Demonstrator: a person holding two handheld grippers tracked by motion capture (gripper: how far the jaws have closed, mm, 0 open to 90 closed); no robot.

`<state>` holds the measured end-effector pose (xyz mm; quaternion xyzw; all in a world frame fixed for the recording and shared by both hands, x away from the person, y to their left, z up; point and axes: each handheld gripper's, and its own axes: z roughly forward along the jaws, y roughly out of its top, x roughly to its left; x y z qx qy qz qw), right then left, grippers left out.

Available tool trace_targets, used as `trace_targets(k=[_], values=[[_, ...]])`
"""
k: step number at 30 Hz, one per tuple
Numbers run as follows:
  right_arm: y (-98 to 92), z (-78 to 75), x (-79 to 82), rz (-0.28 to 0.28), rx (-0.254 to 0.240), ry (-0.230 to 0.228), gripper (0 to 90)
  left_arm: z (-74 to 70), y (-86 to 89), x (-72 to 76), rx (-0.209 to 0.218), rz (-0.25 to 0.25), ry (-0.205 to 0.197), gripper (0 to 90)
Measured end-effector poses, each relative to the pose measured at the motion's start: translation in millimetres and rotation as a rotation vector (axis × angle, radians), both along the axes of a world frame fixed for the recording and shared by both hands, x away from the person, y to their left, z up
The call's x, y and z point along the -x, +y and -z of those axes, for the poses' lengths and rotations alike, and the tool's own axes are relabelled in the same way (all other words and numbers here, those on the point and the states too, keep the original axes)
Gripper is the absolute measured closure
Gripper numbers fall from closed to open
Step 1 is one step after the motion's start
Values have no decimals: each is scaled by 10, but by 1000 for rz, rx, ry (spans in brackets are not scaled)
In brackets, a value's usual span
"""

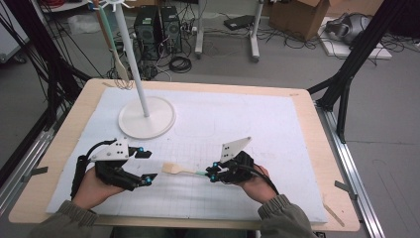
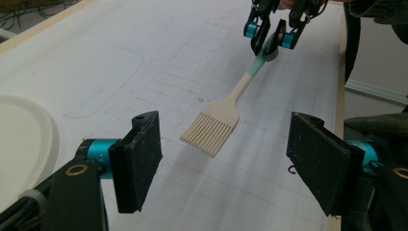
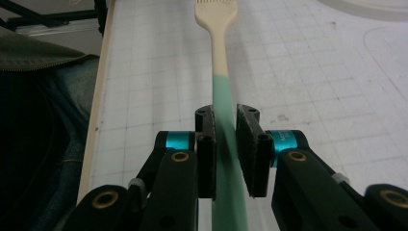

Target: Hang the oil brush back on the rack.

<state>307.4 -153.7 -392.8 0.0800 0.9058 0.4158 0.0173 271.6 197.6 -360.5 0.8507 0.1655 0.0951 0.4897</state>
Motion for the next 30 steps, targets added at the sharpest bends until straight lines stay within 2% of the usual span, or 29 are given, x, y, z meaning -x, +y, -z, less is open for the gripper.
trace_targets(k=[17,30], values=[[302,-134,-23,-76,16,-1,790,21,-181,-13,-31,66,14,310],[530,-254,-17,-137,29,-15,790,79,-277,-31,-73,125,33,390]])
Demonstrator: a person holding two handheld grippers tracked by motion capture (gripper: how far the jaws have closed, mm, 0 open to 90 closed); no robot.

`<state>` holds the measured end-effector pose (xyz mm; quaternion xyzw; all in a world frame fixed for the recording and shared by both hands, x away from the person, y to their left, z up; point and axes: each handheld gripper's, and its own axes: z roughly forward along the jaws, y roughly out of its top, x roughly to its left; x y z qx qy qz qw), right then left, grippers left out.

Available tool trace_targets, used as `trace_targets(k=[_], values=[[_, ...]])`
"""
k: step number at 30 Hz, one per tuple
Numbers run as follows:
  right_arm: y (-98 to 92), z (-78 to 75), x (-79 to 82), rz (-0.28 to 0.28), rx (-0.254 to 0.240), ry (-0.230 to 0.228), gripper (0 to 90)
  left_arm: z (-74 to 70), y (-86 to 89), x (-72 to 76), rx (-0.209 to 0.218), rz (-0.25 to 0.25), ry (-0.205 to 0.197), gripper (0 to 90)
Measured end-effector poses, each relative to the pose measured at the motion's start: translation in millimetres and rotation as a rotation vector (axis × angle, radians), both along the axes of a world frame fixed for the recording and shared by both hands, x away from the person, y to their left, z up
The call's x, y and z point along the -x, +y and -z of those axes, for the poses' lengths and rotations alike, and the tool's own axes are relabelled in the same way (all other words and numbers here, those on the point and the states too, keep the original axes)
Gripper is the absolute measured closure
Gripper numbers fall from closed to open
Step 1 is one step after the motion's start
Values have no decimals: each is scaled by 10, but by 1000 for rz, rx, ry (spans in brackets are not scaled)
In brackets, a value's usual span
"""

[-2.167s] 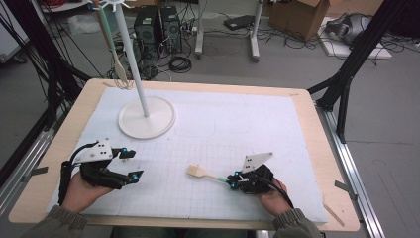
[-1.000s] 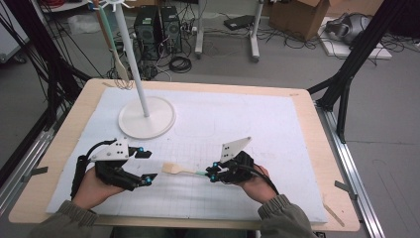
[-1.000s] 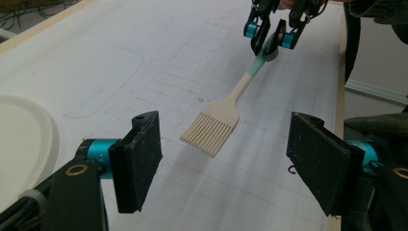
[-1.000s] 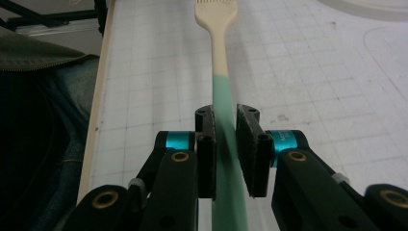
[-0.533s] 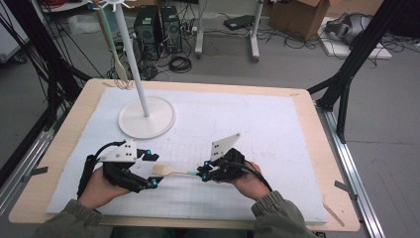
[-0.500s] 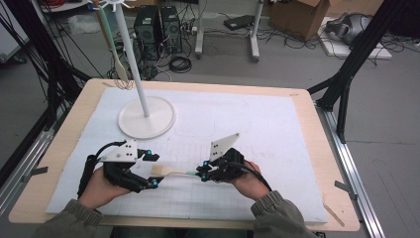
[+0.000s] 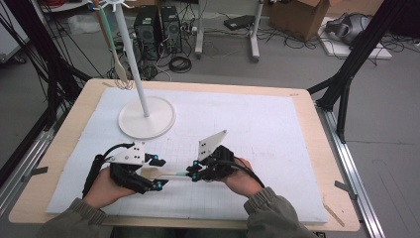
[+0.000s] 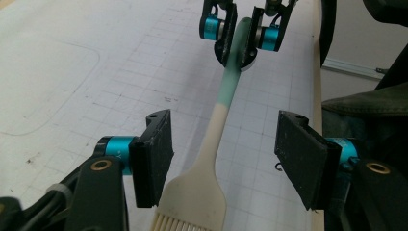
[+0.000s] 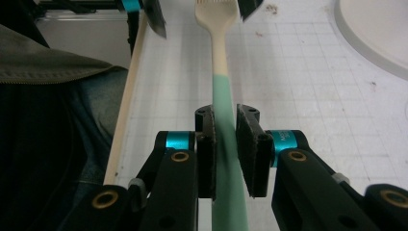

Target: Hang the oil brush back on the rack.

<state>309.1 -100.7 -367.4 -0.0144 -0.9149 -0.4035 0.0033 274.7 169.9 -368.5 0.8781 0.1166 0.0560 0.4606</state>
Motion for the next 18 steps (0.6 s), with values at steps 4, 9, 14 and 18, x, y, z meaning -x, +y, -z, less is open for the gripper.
trace_targets(k=[4,9,14,18], values=[[76,-11,5,-15,9,-3,790,16,-7,-3,-24,15,1,430],[154,-18,6,-38,16,-4,790,44,-18,-5,-46,21,14,487],[223,-20,11,-52,32,-11,790,73,-31,-15,-76,22,28,562],[281,-21,19,-63,44,-13,790,93,-42,-22,-102,28,31,629]])
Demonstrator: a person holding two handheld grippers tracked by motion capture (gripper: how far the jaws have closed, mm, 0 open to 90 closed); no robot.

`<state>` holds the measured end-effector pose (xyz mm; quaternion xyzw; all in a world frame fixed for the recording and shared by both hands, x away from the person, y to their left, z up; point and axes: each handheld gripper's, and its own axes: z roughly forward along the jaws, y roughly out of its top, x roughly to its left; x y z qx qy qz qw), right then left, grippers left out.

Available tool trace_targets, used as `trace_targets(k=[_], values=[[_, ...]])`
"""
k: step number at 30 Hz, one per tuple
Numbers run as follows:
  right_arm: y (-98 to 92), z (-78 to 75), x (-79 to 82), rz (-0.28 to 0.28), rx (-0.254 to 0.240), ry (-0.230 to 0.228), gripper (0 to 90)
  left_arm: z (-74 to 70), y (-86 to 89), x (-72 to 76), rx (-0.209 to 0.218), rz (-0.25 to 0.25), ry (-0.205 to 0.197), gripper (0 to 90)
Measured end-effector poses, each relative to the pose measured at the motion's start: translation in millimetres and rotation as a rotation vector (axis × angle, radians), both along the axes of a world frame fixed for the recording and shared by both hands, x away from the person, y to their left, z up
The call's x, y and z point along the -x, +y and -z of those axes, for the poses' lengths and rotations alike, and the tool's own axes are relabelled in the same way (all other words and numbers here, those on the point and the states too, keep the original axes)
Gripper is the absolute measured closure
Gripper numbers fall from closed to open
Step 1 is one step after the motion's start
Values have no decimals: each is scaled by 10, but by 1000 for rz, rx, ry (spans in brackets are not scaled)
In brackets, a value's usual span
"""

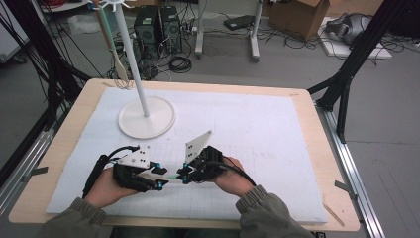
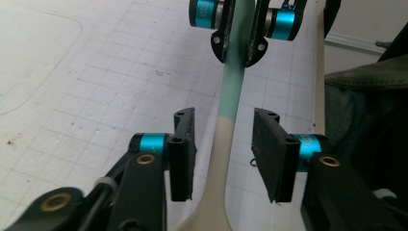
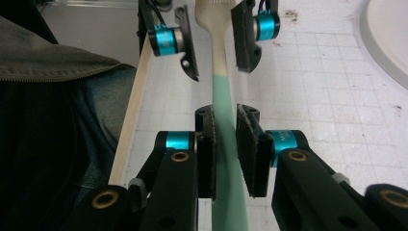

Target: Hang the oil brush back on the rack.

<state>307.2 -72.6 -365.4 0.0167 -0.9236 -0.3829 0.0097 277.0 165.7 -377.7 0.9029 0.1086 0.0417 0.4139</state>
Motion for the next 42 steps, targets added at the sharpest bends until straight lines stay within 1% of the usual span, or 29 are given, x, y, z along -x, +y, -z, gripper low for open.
trace_targets(k=[2,6,10,12,13,14,15,18,19,21,22,24,26,27,29,30,31,33,36,37,38,42], values=[[22,-2,5,-1,6,1,790,4,-6,-4,-14,4,2,644],[62,-8,6,-9,10,-2,790,16,-17,-12,-25,6,21,693],[95,5,8,-18,16,-9,790,29,-18,-29,-39,10,27,734],[102,2,13,-14,19,-1,790,36,-25,-29,-39,6,35,738],[105,2,8,-19,13,-9,790,40,-26,-34,-39,5,36,737],[107,-1,13,-17,14,-6,790,42,-25,-43,-48,8,41,737],[109,-2,13,-14,13,-7,790,46,-23,-53,-54,14,36,737],[117,3,11,-14,19,-12,788,60,-34,-51,-57,18,49,772],[123,9,11,-17,21,-10,787,66,-38,-50,-61,19,45,776],[128,18,11,-15,25,-11,782,68,-39,-47,-64,23,48,788],[128,20,8,-10,21,-13,778,70,-36,-44,-58,25,54,796],[120,24,0,-7,12,-7,762,70,-40,-35,-54,26,49,811],[105,27,-19,7,-12,10,747,67,-44,-27,-55,17,46,813],[97,27,-23,11,-14,16,725,62,-36,-33,-60,17,39,813],[72,23,-31,30,-28,22,680,62,-20,-31,-56,8,43,813],[51,19,-33,41,-31,31,663,68,-14,-29,-52,4,36,813],[30,21,-47,48,-40,26,649,64,-4,-26,-58,3,36,813],[-27,35,-72,69,-57,45,631,63,10,-19,-60,1,33,813],[-102,63,-99,94,-56,65,600,60,26,-6,-55,2,29,813],[-125,77,-110,99,-58,71,598,61,26,-2,-53,1,29,814],[-141,87,-116,105,-58,75,593,53,32,2,-61,4,32,813],[-212,128,-144,119,-69,102,591,55,40,7,-55,0,26,813]])
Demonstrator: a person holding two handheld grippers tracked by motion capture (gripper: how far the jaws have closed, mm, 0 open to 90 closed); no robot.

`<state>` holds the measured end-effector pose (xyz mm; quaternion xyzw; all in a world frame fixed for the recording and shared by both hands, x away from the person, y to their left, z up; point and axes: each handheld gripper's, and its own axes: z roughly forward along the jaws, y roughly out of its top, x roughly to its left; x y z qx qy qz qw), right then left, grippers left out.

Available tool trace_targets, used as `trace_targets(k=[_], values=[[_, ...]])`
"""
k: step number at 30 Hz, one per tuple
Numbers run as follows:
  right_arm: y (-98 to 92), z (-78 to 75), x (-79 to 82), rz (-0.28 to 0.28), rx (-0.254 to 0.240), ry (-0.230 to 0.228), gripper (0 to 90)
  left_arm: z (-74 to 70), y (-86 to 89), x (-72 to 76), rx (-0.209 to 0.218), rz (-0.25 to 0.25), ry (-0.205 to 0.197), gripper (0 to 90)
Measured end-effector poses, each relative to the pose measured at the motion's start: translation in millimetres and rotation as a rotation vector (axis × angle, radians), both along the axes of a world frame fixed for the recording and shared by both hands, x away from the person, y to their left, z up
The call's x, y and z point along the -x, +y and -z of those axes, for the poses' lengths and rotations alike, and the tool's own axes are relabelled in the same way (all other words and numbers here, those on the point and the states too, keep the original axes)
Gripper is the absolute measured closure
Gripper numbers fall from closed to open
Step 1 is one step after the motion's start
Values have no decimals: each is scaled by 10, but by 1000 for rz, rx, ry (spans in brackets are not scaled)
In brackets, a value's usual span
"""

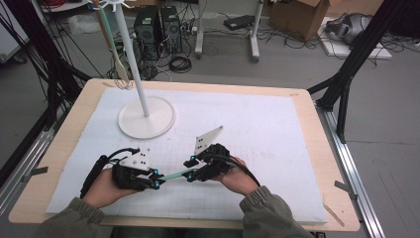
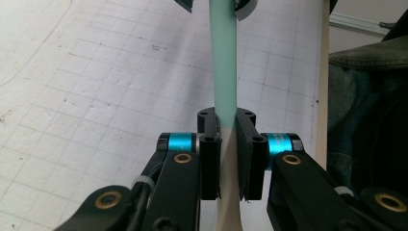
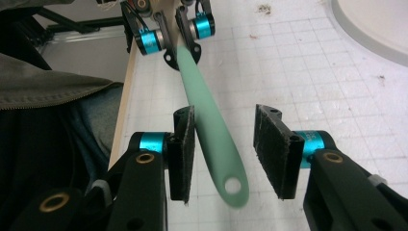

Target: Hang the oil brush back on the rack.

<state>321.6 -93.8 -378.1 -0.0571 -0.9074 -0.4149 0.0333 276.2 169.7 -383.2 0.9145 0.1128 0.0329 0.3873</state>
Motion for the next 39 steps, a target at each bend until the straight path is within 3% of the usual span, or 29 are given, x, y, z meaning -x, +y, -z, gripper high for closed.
trace_targets(k=[10,15,18,21,24,36,39], values=[[-46,-6,-25,-13,-34,39,664,-8,17,-14,-5,-20,-9,813],[-65,-45,-22,3,-78,36,673,2,-9,-26,-41,-33,-20,818],[-88,-63,-28,13,-92,30,667,-5,-25,-21,-42,-35,-23,824],[-131,-65,-48,62,-84,21,591,-30,2,-28,-23,-46,-25,825],[-164,-58,-69,73,-91,34,599,-57,25,-30,-8,-50,-29,825],[-166,-91,-74,23,-161,84,795,-75,-8,-35,-16,-26,-27,833],[-162,-103,-64,-18,-173,89,824,-45,-26,-40,-24,-16,-20,831]])
